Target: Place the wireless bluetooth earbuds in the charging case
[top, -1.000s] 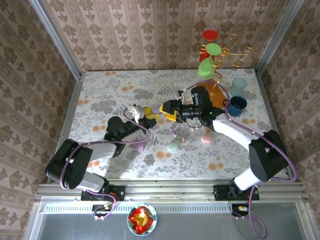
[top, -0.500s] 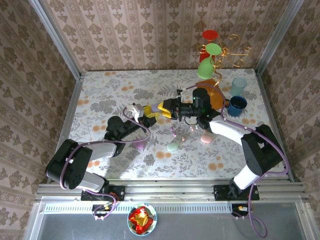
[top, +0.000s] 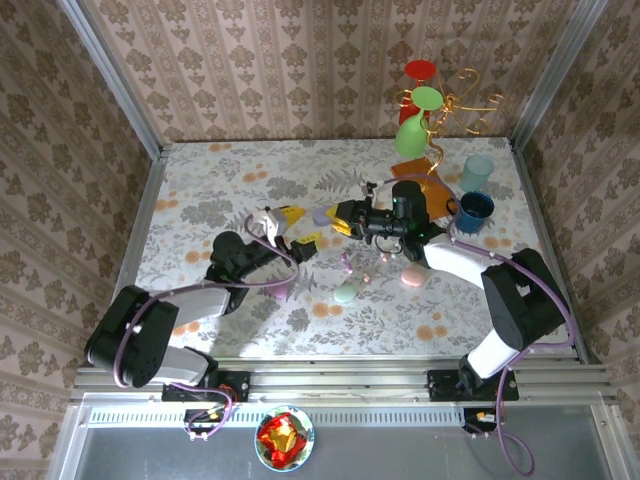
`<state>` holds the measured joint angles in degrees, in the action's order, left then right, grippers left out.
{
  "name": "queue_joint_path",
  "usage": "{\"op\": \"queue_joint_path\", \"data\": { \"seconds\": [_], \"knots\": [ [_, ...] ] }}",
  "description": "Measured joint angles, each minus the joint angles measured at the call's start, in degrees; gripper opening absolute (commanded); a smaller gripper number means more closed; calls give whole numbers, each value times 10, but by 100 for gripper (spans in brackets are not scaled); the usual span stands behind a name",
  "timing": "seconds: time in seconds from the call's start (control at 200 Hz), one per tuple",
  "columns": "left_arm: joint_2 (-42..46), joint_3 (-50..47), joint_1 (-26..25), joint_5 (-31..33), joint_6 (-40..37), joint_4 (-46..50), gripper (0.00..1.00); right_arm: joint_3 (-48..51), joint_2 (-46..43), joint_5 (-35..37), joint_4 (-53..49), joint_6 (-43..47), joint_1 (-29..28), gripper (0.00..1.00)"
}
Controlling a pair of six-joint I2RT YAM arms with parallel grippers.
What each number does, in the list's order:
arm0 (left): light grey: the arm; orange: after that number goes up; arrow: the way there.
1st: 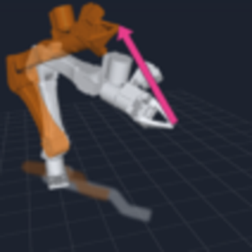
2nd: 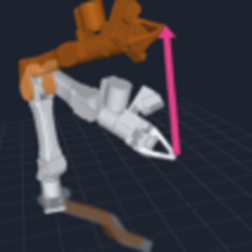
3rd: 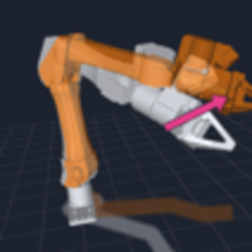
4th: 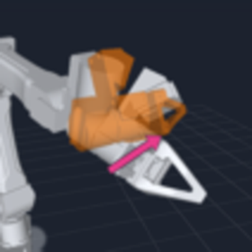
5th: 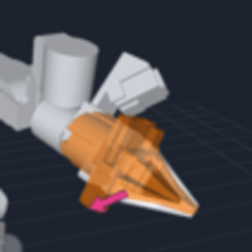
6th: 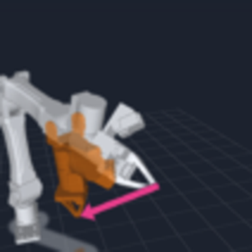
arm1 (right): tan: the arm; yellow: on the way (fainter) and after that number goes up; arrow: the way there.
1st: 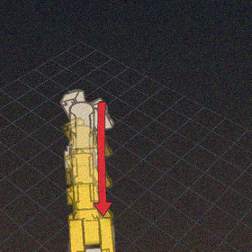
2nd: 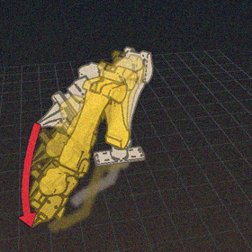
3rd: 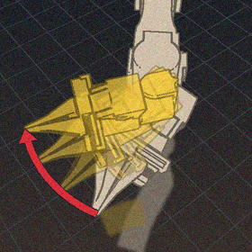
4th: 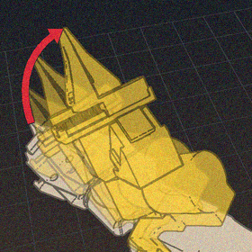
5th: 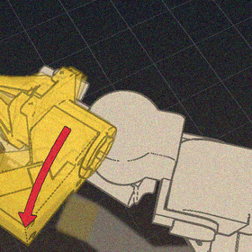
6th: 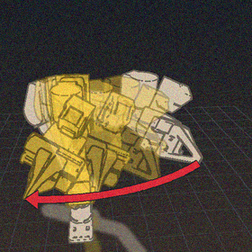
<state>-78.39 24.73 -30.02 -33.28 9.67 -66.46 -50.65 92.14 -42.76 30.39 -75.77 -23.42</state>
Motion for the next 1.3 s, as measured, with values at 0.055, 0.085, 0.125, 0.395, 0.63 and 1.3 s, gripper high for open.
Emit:
{"op": "queue_joint_path", "data": {
  "seconds": [0.055, 0.085, 0.125, 0.395, 0.63, 1.3],
  "knots": [
    [20, 0, 1, -2, -13, 22, 91, 2, 2, 20, -26, 23, 12, 16],
    [29, -1, 1, -2, -17, 31, 93, 2, 5, 30, -38, 35, 17, 16],
    [42, -3, 1, -2, -24, 45, 95, 1, 10, 45, -57, 54, 26, 16],
    [120, -12, -7, 2, -76, 173, 100, -35, 96, 116, -165, 151, 42, 17],
    [132, -16, -29, 6, -127, 239, 100, -106, 169, 142, -202, 198, 45, 20],
    [-31, -12, -128, 30, -211, 253, 97, -158, 183, 176, -269, 262, 62, 62]
  ]
}}
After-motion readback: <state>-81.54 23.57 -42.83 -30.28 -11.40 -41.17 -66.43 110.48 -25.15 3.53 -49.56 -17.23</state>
